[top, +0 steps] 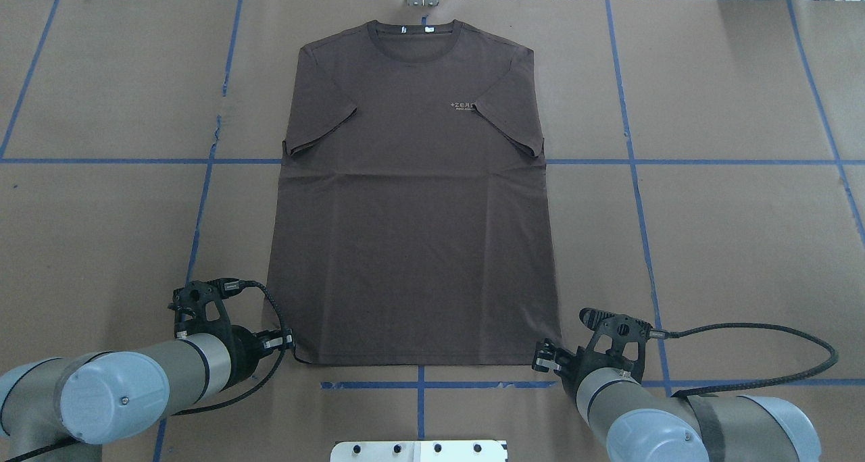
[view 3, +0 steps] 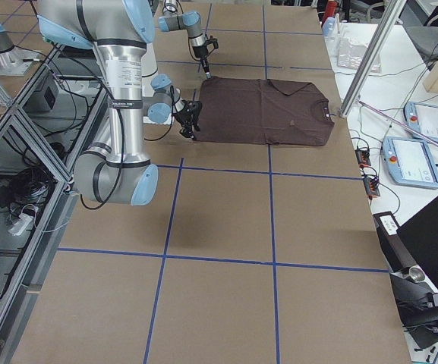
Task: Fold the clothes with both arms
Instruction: 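Lower both grippers and pinch the two hem corners, then lift the hem with both grippers and carry it toward the collar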
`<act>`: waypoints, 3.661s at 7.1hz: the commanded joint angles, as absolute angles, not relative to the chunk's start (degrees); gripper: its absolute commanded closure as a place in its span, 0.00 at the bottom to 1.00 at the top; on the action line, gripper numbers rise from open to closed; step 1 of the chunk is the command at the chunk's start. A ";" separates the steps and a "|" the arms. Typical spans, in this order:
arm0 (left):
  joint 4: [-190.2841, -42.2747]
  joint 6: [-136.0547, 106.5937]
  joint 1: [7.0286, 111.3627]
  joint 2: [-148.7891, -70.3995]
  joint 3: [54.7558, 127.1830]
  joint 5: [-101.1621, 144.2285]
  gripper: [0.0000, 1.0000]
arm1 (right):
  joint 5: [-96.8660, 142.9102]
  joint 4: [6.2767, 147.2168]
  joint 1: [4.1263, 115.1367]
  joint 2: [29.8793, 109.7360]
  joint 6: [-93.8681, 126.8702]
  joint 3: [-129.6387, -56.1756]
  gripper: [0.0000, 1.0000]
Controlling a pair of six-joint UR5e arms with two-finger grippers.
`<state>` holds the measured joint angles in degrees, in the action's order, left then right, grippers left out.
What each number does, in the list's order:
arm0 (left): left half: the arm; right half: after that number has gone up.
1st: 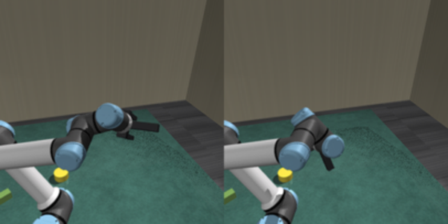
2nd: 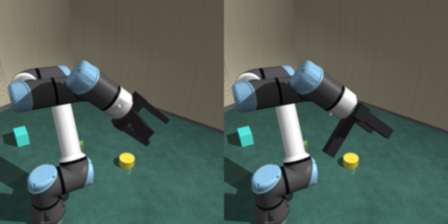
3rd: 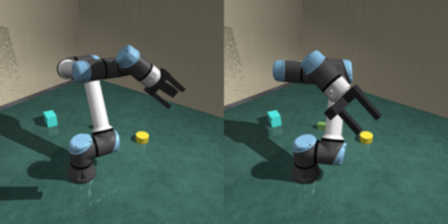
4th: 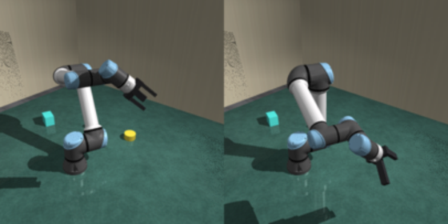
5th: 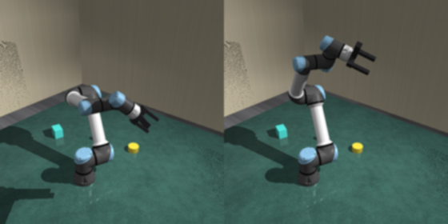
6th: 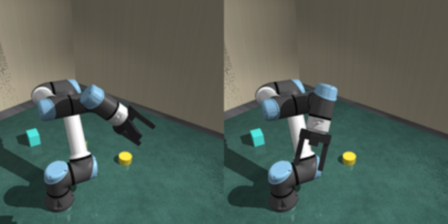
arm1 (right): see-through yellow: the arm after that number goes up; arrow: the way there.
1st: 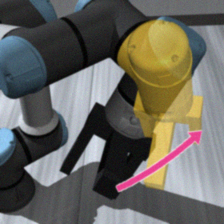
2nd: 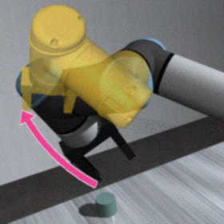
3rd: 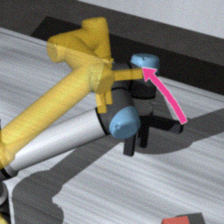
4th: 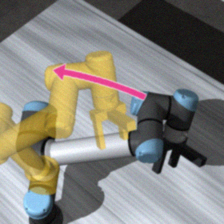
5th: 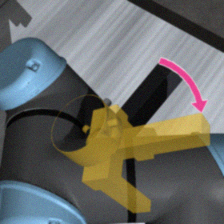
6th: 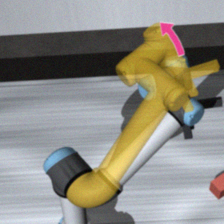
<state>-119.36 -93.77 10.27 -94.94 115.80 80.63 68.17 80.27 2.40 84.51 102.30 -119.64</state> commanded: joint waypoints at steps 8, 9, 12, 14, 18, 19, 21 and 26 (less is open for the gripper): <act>-119.27 -93.78 10.37 -94.75 116.02 79.80 1.00 | 68.38 80.24 1.93 83.32 102.30 -117.42 1.00; -119.27 -93.78 10.37 -94.75 116.02 79.80 1.00 | 68.29 80.33 1.93 83.32 102.22 -117.42 1.00; -117.27 -93.61 10.37 -94.75 118.97 80.33 1.00 | 68.90 83.38 3.07 83.49 101.61 -122.65 1.00; -97.83 -93.69 10.37 -97.89 134.05 81.99 1.00 | 72.67 99.87 2.90 83.49 101.69 -139.32 1.00; -75.76 -93.43 9.84 -103.00 151.44 91.31 1.00 | 79.80 119.93 2.70 75.17 101.69 -154.69 1.00; -75.67 -92.82 10.37 -104.49 148.91 91.67 1.00 | 80.15 121.54 4.99 72.19 100.56 -153.73 1.00; -75.76 -82.32 20.77 -113.34 138.31 92.02 1.00 | 80.16 121.03 14.53 67.78 92.68 -146.82 1.00; -96.71 -66.98 41.64 -119.51 107.83 97.21 1.00 | 89.47 104.74 36.63 62.14 82.45 -118.64 1.00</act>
<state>-90.09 -68.63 38.38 -117.88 116.40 96.90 88.96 111.33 32.95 62.68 84.54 -126.89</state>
